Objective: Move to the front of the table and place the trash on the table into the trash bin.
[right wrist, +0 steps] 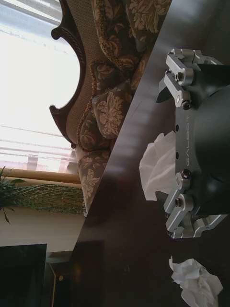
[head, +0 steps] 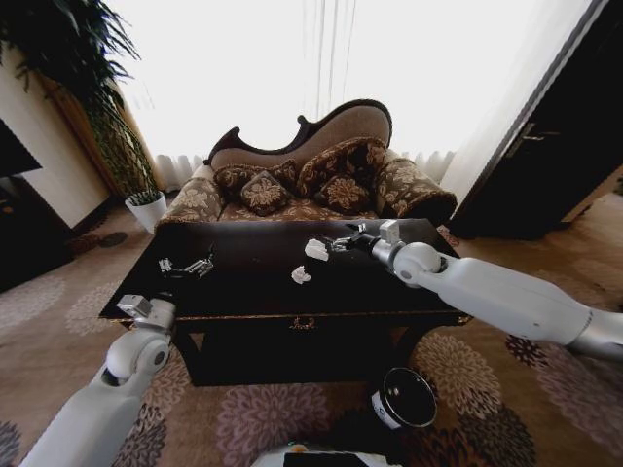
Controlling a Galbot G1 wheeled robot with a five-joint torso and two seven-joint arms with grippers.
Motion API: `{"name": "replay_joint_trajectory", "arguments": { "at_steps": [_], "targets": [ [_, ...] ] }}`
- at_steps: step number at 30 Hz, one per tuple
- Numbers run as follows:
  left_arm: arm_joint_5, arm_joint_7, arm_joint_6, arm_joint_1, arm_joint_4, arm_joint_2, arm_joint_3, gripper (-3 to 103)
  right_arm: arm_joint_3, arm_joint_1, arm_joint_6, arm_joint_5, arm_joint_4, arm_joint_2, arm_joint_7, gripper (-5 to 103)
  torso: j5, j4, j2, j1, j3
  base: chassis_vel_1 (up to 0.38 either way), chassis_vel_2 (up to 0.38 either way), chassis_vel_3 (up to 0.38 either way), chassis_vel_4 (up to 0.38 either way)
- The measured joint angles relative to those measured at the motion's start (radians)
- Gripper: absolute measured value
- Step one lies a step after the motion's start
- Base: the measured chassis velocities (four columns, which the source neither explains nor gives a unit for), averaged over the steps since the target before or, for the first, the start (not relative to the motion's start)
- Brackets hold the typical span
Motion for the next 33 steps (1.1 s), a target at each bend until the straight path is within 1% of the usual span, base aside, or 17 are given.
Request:
{"name": "replay_joint_trajectory", "arguments": {
  "at_steps": [5,9,10,13,20,21,22,23,24,28,29,31,33],
  "targets": [
    [0.0,0.0,0.0,0.0,0.0,0.0,0.0,100,0.003,-0.024,-0.002,-0.013,-0.002,0.019,0.014,100,0.0001,-0.0001,0.0,0.0,0.0,0.0,0.0,0.0,0.0],
    [0.0,0.0,0.0,0.0,0.0,0.0,0.0,100,-0.015,-0.026,-0.004,-0.031,-0.02,0.058,0.034,100,-0.0001,0.0,0.0,0.0,0.0,0.0,0.0,0.0,0.0],
    [0.0,0.0,0.0,0.0,0.0,0.0,0.0,100,-0.015,-0.026,-0.004,-0.031,-0.02,0.058,0.034,100,-0.0001,0.0,0.0,0.0,0.0,0.0,0.0,0.0,0.0],
    [0.0,0.001,0.0,0.0,0.0,0.0,0.0,100,-0.031,-0.015,-0.002,-0.047,-0.056,0.093,0.044,100,0.0,0.0003,0.0,0.0,0.0,0.0,0.0,0.0,0.0],
    [0.0,0.001,0.0,0.0,0.0,0.0,0.0,100,-0.056,0.014,0.011,-0.05,-0.096,0.108,0.035,101,-0.0001,0.0,0.0,0.0,0.0,0.0,0.0,0.0,0.0],
    [0.0,0.001,0.0,0.0,0.0,0.0,0.0,100,-0.06,0.015,0.016,-0.05,-0.099,0.109,0.03,96,-0.0001,0.0001,0.0,0.0,0.0,0.0,0.0,0.0,0.0],
    [0.0,0.001,0.0,0.0,0.0,0.0,0.0,100,-0.063,0.015,0.021,-0.051,-0.1,0.109,0.025,96,0.0,0.0,0.0,0.0,0.0,0.0,0.0,0.0,0.0],
    [0.0,0.001,0.0,0.0,0.0,0.0,0.0,100,-0.064,0.013,0.026,-0.054,-0.1,0.108,0.023,91,-0.0001,0.0,0.0,0.0,0.0,0.0,0.0,0.0,0.0],
    [0.0,0.001,0.0,0.0,0.0,0.0,0.0,100,-0.064,0.013,0.026,-0.054,-0.1,0.108,0.023,91,-0.0001,0.0,0.0,0.0,0.0,0.0,0.0,0.0,0.0],
    [0.0,0.001,0.0,0.0,0.0,0.0,0.0,100,-0.066,-0.011,0.037,-0.065,-0.097,0.108,0.021,70,0.0,0.0,0.0,0.0,0.0,0.0,0.0,0.0,0.0],
    [0.0,0.001,0.0,0.0,0.0,0.0,0.0,100,-0.066,-0.011,0.037,-0.065,-0.097,0.108,0.021,70,0.0,0.0,0.0,0.0,0.0,0.0,0.0,0.0,0.0],
    [0.0,0.001,0.0,0.0,0.0,0.0,0.0,100,-0.066,-0.015,0.039,-0.066,-0.096,0.113,0.021,58,0.0001,0.0,0.0,0.0,0.0,0.0,0.0,0.0,0.0],
    [0.0,0.001,0.0,0.0,0.0,0.0,0.0,100,-0.066,-0.015,0.04,-0.066,-0.096,0.114,0.021,58,0.0,0.0001,0.0,0.0,0.0,0.0,0.0,0.0,0.0]
  ]
}}
